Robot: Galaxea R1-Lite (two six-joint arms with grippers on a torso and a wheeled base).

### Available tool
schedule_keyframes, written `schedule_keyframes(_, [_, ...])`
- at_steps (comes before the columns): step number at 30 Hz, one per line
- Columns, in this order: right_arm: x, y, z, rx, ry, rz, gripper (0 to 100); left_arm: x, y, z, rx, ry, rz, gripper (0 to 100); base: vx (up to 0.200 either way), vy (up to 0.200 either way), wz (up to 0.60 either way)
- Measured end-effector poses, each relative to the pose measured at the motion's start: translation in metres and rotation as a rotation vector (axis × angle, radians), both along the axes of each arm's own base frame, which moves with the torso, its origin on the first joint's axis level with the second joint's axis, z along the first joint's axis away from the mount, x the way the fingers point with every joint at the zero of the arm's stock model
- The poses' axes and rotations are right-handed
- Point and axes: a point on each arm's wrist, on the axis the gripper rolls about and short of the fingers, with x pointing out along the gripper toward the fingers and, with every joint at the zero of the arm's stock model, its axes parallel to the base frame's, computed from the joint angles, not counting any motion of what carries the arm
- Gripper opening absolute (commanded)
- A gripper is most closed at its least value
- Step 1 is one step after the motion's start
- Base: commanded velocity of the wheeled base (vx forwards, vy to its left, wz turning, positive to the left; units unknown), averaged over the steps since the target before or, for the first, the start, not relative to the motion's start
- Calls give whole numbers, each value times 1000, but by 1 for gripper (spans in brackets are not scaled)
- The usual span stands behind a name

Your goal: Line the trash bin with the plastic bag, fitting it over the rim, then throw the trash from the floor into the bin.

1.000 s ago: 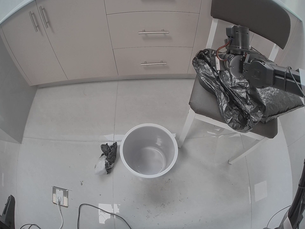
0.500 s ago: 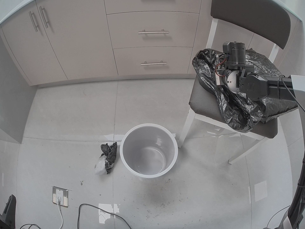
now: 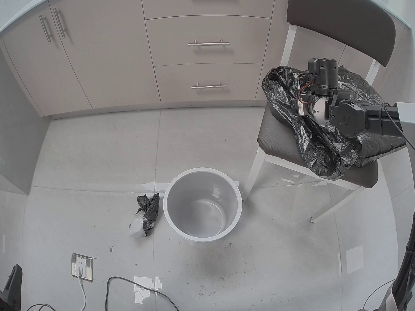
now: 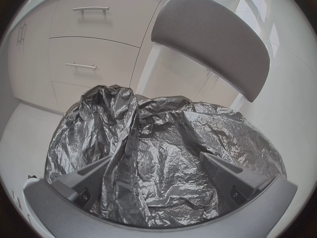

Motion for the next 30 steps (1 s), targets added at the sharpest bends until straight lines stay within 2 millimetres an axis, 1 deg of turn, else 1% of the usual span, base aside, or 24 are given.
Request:
schedule_keyframes(10, [-3, -2, -6, -7, 23, -3, 100, 0, 0, 0, -1, -1, -1, 100, 0, 0, 0])
schedule_keyframes(11, [-3, -2, -6, -6, 23, -2, 0, 0, 0, 0, -1, -1, -1, 100, 0, 0, 0])
schedule_keyframes(24, [-3, 2, -3, 8, -9, 16, 0, -1, 0, 0, 0, -4, -8, 100, 0, 0, 0])
schedule_keyframes(30, [-4, 3, 5, 21, -46, 19, 0, -1, 0, 0, -1, -8, -18, 100, 0, 0, 0])
